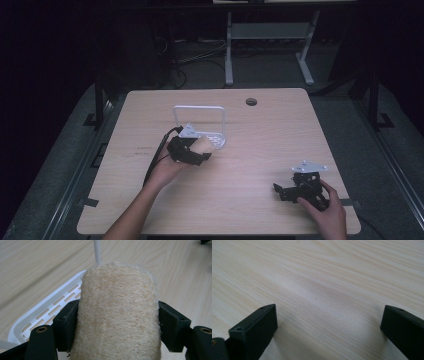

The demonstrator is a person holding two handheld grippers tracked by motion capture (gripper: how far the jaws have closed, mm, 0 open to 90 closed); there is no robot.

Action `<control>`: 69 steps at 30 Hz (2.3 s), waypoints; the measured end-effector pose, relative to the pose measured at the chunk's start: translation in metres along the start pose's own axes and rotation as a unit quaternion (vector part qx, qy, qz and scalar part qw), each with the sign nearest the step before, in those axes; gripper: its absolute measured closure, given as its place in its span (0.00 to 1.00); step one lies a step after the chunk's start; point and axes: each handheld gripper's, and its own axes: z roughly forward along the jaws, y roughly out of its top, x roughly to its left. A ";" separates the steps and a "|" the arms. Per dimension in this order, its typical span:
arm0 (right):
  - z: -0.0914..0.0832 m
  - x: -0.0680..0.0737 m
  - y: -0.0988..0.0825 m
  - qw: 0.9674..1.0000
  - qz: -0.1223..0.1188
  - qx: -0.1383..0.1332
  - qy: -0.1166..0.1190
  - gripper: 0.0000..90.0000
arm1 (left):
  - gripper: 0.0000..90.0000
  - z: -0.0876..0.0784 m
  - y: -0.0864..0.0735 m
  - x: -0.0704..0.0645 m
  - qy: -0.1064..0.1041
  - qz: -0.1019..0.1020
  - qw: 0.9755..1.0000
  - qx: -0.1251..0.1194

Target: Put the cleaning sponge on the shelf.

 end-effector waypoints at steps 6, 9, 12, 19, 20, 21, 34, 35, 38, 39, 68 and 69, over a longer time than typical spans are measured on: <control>0.000 0.000 0.000 1.000 0.000 0.000 0.000 0.01 | 0.30 0.006 0.005 0.006 0.006 -0.005 1.000 -0.001; 0.000 0.000 0.000 1.000 0.000 0.000 0.000 0.01 | 0.30 0.009 0.007 0.008 0.011 -0.007 1.000 -0.004; 0.000 0.000 0.000 1.000 0.000 0.000 0.000 0.01 | 0.30 0.014 0.009 0.011 0.018 -0.006 1.000 0.002; 0.000 0.000 0.000 1.000 0.000 0.000 0.000 0.01 | 0.30 0.027 0.013 0.020 0.029 -0.008 0.999 0.012; 0.000 0.000 0.000 1.000 0.000 0.000 0.000 0.01 | 0.30 0.029 0.013 0.021 0.030 -0.010 0.999 0.012; 0.000 0.000 0.000 1.000 0.000 0.000 0.000 0.01 | 0.30 0.031 0.013 0.022 0.031 -0.012 0.999 0.011; 0.000 0.000 0.000 1.000 0.000 0.000 0.000 0.01 | 0.29 0.052 0.016 0.032 0.044 -0.020 0.998 0.028; 0.000 0.000 0.000 1.000 0.000 0.000 0.000 0.01 | 0.29 0.053 0.016 0.032 0.046 -0.019 0.998 0.031; 0.000 0.000 0.000 1.000 0.000 0.000 0.000 0.01 | 0.29 0.056 0.016 0.033 0.047 -0.017 0.998 0.036; 0.000 0.000 0.000 1.000 0.000 0.000 0.000 0.01 | 0.29 0.057 0.015 0.033 0.045 -0.017 0.998 0.037; 0.000 0.000 0.000 1.000 0.000 0.000 0.000 0.01 | 0.24 0.060 0.018 0.034 0.043 -0.012 0.999 0.030; 0.000 0.000 0.000 1.000 0.000 0.000 0.000 0.01 | 0.24 0.057 0.019 0.034 0.041 -0.014 0.999 0.026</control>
